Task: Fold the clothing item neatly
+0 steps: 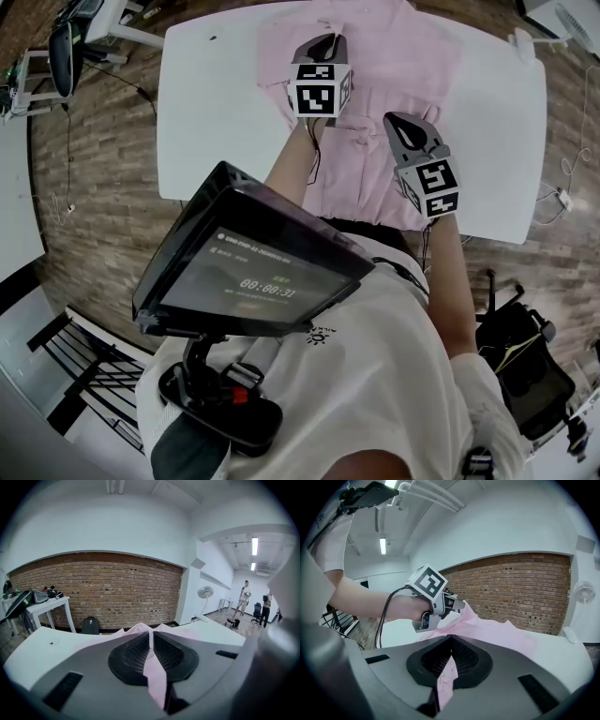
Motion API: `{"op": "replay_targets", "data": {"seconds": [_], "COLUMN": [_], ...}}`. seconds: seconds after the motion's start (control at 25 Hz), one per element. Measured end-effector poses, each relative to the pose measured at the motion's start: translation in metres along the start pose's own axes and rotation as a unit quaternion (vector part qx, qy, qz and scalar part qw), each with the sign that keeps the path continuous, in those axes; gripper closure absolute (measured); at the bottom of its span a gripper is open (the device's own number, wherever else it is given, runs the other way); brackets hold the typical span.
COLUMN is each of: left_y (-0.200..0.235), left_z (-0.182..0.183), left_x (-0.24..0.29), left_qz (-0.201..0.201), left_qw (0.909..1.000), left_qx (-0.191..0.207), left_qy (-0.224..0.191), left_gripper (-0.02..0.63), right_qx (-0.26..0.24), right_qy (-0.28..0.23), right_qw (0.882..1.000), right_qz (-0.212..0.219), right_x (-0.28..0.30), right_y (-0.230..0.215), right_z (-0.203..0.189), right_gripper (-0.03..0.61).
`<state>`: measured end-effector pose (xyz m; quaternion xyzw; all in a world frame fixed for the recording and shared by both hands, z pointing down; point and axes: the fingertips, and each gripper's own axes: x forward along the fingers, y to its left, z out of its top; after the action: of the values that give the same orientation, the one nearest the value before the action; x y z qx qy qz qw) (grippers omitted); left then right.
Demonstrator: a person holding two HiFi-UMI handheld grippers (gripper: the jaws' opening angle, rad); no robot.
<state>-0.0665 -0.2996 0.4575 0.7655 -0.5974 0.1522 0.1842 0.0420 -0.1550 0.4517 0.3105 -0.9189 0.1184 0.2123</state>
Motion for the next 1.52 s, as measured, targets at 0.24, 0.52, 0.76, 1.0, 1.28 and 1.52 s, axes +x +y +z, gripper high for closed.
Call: {"op": "replay_targets", "data": {"seconds": [0.24,0.52,0.76,1.0,1.28,1.52], "left_y": [-0.033,-0.069,-0.096,-0.118,-0.126,-0.136], "left_z": [-0.007,-0.02,-0.033,-0.042,-0.062,-0.087], "left_x": [0.017,0.041,0.053,0.052,0.055,0.06], "left_qz": [-0.016,-0.046,-0.069,-0.091,-0.093,-0.117], "left_qw": [0.9997,0.9971,0.9945,0.99,0.9824,0.9713], "left_qx": [0.019,0.056,0.07,0.097,0.146,0.185], "left_qy": [0.008,0.023,0.038,0.047,0.069,0.093], "left_gripper": [0.581,0.583,0.581,0.583,0.581,0.58], "right_qx": [0.01,0.022,0.036,0.04,0.049,0.055], "right_qy": [0.002,0.012,0.017,0.026,0.039,0.047], "right_qw": [1.0,0.999,0.999,0.998,0.996,0.995], "right_qz": [-0.011,-0.024,-0.037,-0.051,-0.064,-0.075], "right_x": [-0.011,-0.014,-0.023,-0.032,-0.043,-0.051], "right_y": [-0.017,-0.036,-0.045,-0.047,-0.045,-0.047], "right_z": [-0.012,-0.027,-0.036,-0.042,-0.052,-0.062], "right_gripper": [0.574,0.574,0.574,0.574,0.574,0.574]}}
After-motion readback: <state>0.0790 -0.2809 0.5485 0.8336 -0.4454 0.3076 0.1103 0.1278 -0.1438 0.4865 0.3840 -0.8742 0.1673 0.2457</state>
